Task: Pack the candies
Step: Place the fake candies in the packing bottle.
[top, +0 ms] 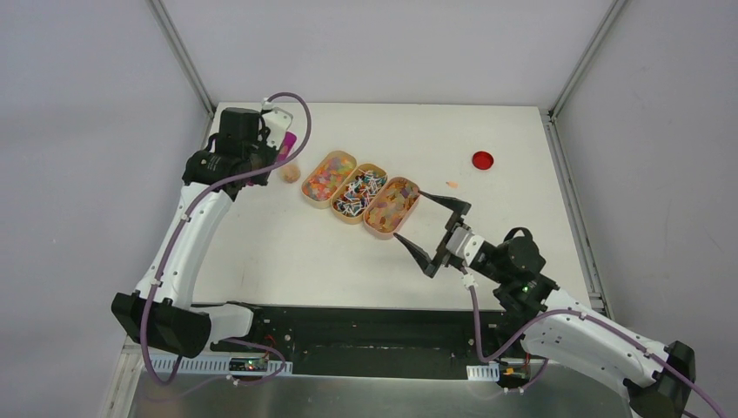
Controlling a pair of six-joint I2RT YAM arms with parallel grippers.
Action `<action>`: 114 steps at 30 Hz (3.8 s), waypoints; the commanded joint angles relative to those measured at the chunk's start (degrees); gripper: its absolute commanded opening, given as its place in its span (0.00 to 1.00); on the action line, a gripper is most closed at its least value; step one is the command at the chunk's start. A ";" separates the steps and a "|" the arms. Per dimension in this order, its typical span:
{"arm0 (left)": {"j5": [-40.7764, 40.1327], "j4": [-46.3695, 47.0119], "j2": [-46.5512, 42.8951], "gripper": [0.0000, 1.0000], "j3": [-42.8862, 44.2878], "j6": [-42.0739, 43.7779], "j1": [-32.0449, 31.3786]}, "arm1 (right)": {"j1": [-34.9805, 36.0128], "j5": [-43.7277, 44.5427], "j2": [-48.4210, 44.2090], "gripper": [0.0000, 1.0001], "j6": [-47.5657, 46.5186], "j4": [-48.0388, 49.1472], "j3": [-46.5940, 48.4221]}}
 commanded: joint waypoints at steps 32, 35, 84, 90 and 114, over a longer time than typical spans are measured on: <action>-3.89 -8.14 7.71 0.00 8.79 -1.83 3.24 | 0.39 -1.44 -2.14 1.00 2.27 1.16 0.13; -3.96 -9.66 9.45 0.00 10.93 -2.52 3.28 | 0.38 -1.34 -2.17 1.00 2.26 1.12 0.13; -3.65 -21.87 21.61 0.00 24.89 -8.59 3.28 | 0.47 -1.07 0.70 1.00 2.26 0.10 0.57; -3.17 -22.87 22.82 0.00 25.61 -9.27 3.28 | 0.43 -1.23 1.02 1.00 2.34 0.20 0.66; -4.16 -23.13 25.13 0.00 28.20 -9.32 3.28 | 0.53 -2.13 5.76 1.00 4.21 2.38 1.50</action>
